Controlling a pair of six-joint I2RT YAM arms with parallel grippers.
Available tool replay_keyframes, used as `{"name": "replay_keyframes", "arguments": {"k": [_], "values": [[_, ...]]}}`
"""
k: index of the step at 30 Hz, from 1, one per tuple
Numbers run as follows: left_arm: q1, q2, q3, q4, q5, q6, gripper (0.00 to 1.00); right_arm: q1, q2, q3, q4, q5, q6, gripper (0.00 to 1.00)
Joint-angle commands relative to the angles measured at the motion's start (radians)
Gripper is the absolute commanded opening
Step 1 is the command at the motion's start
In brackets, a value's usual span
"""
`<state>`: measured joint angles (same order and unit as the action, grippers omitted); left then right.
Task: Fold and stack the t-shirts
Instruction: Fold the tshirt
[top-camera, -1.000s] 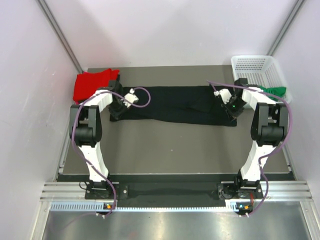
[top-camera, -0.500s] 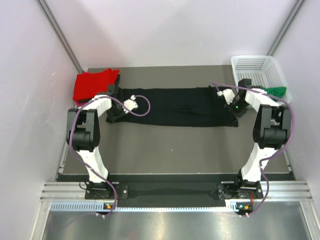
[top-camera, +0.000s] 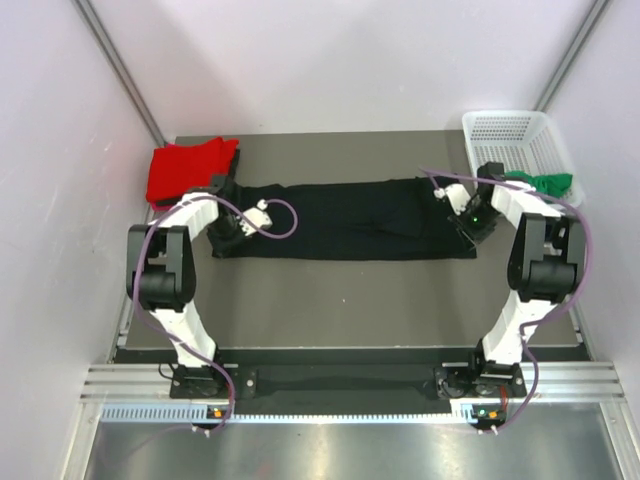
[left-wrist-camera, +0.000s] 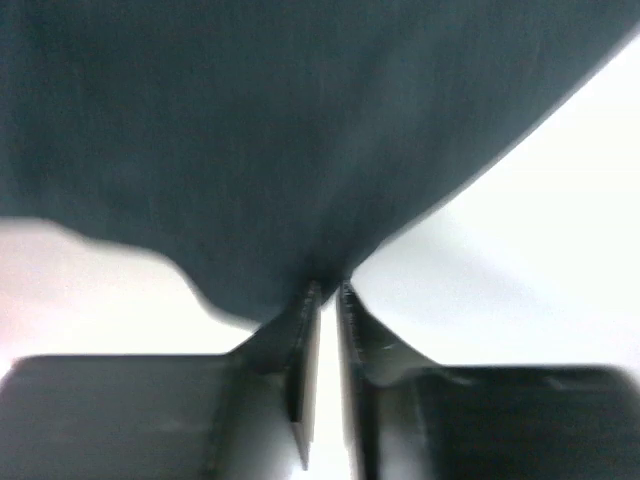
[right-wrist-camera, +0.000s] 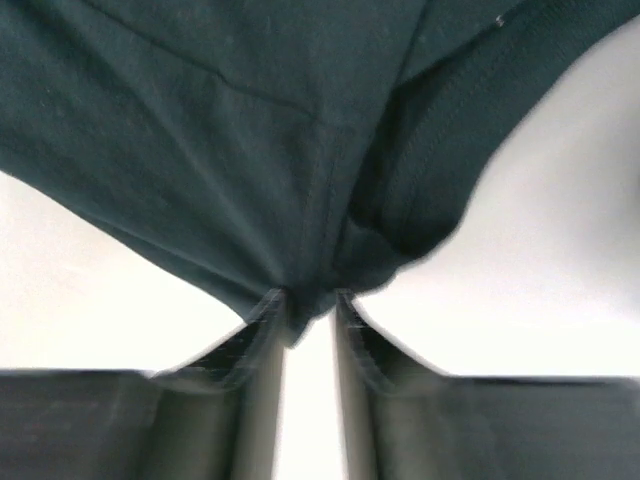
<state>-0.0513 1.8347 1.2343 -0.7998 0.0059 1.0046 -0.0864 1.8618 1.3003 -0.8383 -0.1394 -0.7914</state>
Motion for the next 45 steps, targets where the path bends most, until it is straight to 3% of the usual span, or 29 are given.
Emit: {"name": "replay_keyframes", "arguments": {"k": [1, 4, 9, 19, 31, 45], "values": [[0.028, -0.127, 0.092, -0.134, 0.024, -0.037, 0.27, -0.026, -0.108, 0.033, -0.044, 0.008, -0.02, 0.3], [0.028, -0.187, 0.175, -0.225, 0.104, -0.055, 0.36, -0.026, -0.183, 0.082, -0.091, -0.018, -0.029, 0.38], [0.027, -0.19, 0.283, -0.181, 0.1, -0.136, 0.39, -0.024, -0.234, 0.178, -0.119, -0.11, -0.025, 0.43], [0.007, 0.015, 0.248, -0.089, 0.186, -0.348, 0.28, 0.066, -0.015, 0.274, -0.18, -0.246, -0.065, 0.39], [0.005, 0.083, 0.209, -0.049, 0.168, -0.393, 0.25, 0.161, 0.151, 0.344, -0.11, -0.247, -0.034, 0.38], [0.005, 0.075, 0.197, -0.046, 0.154, -0.397, 0.24, 0.223, 0.286, 0.465, -0.048, -0.123, 0.003, 0.39]]}}
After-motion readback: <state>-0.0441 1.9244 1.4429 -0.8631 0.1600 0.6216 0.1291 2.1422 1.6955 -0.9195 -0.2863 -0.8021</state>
